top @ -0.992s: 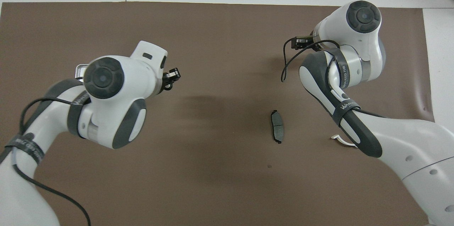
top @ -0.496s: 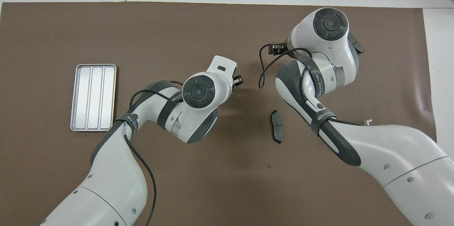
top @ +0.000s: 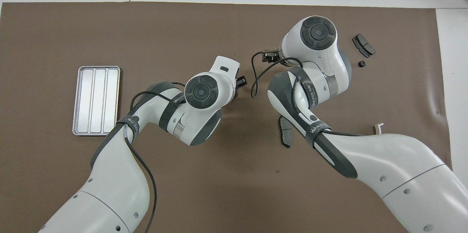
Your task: Place bearing gear from tray to pile
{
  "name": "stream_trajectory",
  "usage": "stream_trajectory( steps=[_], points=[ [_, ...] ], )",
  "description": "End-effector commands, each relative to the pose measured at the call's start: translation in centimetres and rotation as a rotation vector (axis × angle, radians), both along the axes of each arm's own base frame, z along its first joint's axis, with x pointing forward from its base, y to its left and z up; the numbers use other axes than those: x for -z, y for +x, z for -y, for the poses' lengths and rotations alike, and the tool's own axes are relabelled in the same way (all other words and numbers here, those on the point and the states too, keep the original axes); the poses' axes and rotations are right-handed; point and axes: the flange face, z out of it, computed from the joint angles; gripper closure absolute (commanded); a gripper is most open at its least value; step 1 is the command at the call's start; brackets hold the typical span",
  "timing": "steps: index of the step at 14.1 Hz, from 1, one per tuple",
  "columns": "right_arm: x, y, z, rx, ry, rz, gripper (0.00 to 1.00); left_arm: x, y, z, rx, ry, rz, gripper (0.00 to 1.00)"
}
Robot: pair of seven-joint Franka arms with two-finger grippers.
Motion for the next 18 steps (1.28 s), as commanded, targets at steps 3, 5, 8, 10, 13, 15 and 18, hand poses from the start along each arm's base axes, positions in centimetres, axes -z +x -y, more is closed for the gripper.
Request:
stream_trajectory(
  steps=[3,5,8,10,13,15,18],
  points=[
    [-0.2,-1.5,-2.4,0.008,0.013,0.004,0.17,-8.2,2.9,-9.4,-0.031,0.080,-0.005,0.00],
    [0.7,-3.3,-6.2,-0.011,0.035,0.023,0.18,-10.5,3.4,-14.3,0.053,0.142,-0.033,0.00],
    [1.6,-6.1,-11.2,-0.038,0.056,0.039,0.18,-13.2,3.9,-20.8,0.168,0.196,-0.087,0.00],
    [2.3,-7.9,-14.0,-0.065,0.049,0.031,0.18,-14.4,3.8,-24.7,0.266,0.229,-0.126,0.00],
    [4.7,-9.8,-15.3,-0.086,-0.018,0.029,0.24,-16.3,3.3,-29.3,0.407,0.246,-0.165,0.00],
    [5.4,-10.8,-15.4,-0.098,-0.034,0.010,0.30,-17.9,2.8,-31.0,0.468,0.254,-0.182,0.00],
    [5.6,-11.2,-15.6,-0.103,-0.038,0.005,0.35,-21.4,1.9,-33.2,0.530,0.262,-0.188,0.00]
  ],
)
